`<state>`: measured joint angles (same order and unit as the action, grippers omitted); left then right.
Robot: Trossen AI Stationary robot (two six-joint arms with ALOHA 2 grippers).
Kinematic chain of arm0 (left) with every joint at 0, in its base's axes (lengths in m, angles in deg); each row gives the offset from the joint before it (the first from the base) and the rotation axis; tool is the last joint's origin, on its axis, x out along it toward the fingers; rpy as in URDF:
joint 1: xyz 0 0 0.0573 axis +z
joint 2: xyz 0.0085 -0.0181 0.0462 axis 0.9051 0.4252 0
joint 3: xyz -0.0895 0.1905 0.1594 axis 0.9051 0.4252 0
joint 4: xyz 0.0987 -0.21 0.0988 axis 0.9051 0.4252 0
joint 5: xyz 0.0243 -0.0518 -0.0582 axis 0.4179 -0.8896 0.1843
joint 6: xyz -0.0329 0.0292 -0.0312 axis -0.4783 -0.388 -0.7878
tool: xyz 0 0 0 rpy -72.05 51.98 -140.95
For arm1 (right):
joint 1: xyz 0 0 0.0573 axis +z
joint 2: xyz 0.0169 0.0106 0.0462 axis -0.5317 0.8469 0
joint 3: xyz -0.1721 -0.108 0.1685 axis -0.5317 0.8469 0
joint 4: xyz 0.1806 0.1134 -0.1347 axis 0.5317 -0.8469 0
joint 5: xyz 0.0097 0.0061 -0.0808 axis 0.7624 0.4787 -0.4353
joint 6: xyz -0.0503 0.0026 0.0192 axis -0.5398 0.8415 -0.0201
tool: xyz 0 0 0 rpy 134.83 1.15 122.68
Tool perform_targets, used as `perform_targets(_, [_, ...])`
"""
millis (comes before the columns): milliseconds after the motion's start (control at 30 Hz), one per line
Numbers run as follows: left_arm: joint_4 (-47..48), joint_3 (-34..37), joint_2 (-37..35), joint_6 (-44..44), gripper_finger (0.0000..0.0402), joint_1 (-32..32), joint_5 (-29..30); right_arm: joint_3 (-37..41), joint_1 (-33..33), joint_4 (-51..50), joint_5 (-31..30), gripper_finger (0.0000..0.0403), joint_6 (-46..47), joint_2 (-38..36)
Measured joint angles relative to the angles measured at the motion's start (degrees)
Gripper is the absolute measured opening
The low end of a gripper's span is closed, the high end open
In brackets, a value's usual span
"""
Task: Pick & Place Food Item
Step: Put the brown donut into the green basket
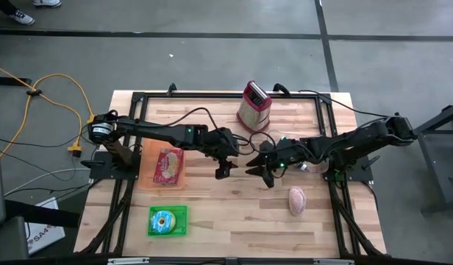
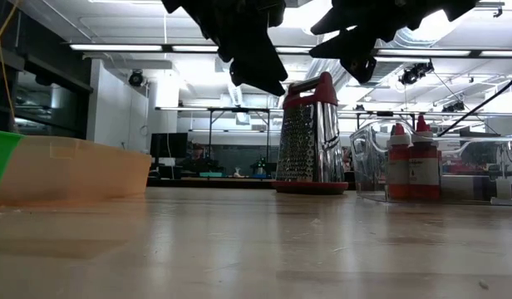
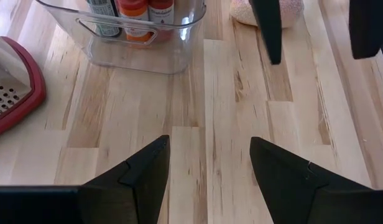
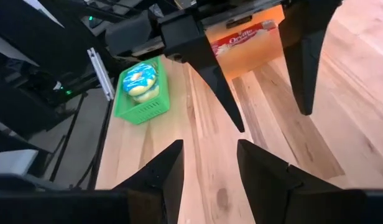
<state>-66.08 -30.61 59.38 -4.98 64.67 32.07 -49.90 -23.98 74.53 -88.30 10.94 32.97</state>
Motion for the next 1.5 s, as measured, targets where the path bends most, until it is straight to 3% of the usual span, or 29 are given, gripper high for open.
perform_targets(233, [-0.03, 0.0, 0.0, -0.02, 0.0217, 0.0, 0.0, 0.0, 0.07, -3.52, -3.4, 0.0139, 0.71, 0.0])
perform_targets(500, [-0.26, 0.0, 0.0, -0.02, 0.0217, 0.0, -0.02, -0.12, 0.22, -6.02, 5.65, 0.0138, 6.18, 0.0])
perform_targets(633, [-0.45, 0.0, 0.0, 0.0, 0.0217, -0.02, -0.02, -3.58, 1.59, -15.58, 6.88, 0.0138, 7.99, 0.0])
perform_targets(833, [-0.5, 0.0, 0.0, 0.09, 0.0217, -0.04, -0.02, -13.82, 5.5, -33.34, 1.02, 0.0138, 10.36, 0.0])
perform_targets(1067, [-0.52, 0.0, 0.01, 0.04, 0.0217, -0.02, -0.02, -21.43, 11.57, -47.91, -5.96, 0.0138, 24.35, -0.02])
perform_targets(1500, [-0.5, 0.0, 0.0, -0.07, 0.0217, -0.02, -0.02, -21.97, 22.62, -54.61, -3.24, 0.0138, 56.28, 0.5])
